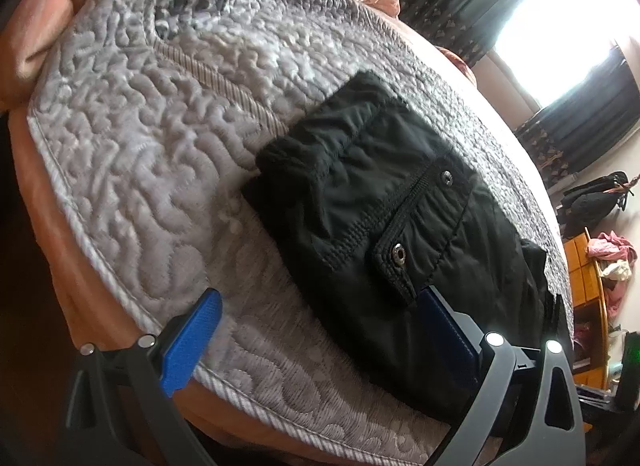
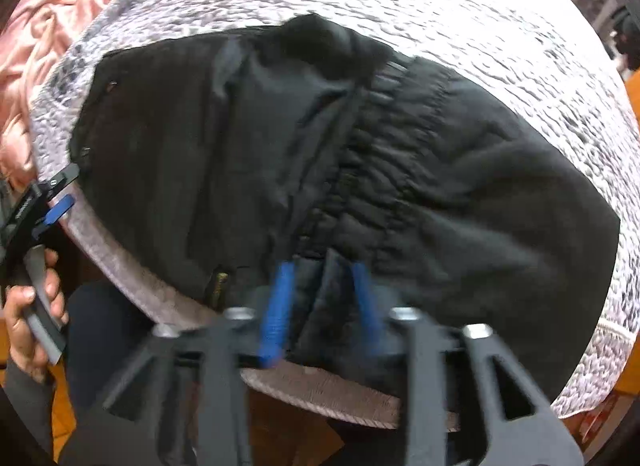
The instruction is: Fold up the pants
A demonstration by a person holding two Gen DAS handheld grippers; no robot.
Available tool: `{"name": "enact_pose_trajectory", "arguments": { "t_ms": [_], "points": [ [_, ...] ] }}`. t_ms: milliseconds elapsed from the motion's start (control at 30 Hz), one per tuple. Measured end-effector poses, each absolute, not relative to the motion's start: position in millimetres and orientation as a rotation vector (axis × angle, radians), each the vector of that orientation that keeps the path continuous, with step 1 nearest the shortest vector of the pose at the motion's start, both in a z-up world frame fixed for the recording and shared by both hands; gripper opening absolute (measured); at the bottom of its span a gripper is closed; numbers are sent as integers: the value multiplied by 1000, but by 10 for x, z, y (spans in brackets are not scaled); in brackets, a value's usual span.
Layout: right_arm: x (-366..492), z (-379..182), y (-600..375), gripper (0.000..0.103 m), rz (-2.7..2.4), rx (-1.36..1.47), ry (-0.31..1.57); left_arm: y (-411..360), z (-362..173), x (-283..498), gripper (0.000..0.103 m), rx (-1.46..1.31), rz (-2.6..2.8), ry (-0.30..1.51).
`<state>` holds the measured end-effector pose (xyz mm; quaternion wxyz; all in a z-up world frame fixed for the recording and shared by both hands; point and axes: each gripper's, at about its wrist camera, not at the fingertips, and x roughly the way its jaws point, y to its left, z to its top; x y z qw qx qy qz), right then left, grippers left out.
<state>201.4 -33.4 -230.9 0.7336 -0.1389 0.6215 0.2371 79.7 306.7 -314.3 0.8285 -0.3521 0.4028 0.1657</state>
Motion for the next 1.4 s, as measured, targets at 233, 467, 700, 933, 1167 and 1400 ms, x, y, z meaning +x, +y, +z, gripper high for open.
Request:
{"name": "enact_pose_trajectory", "arguments": {
  "t_ms": [233, 467, 700, 933, 1167, 1400],
  "points": [
    [2378, -1788, 187, 51, 808, -269, 1414, 3342, -3057, 573, 99, -975, 375, 730],
    [2735, -1524, 1561, 89, 1113, -434, 1398, 3536, -3295, 577, 99, -1262, 332, 638],
    [2835, -1858, 2746, 91, 1253, -633, 1448, 3655, -3569, 808, 99, -1383, 314, 647],
    [2811, -2331, 3377, 91, 1345, -730, 1474, 3649, -3564, 874, 99, -1397, 294, 627],
    [2758, -2585, 3655, 91, 1415, -804, 1524, 3610, -3540, 1008, 99, -1343, 301, 629],
    [2614, -2710, 3883, 91, 1444, -885, 1546, 3669, -3525, 1039, 71, -1352, 299, 662]
  ]
}}
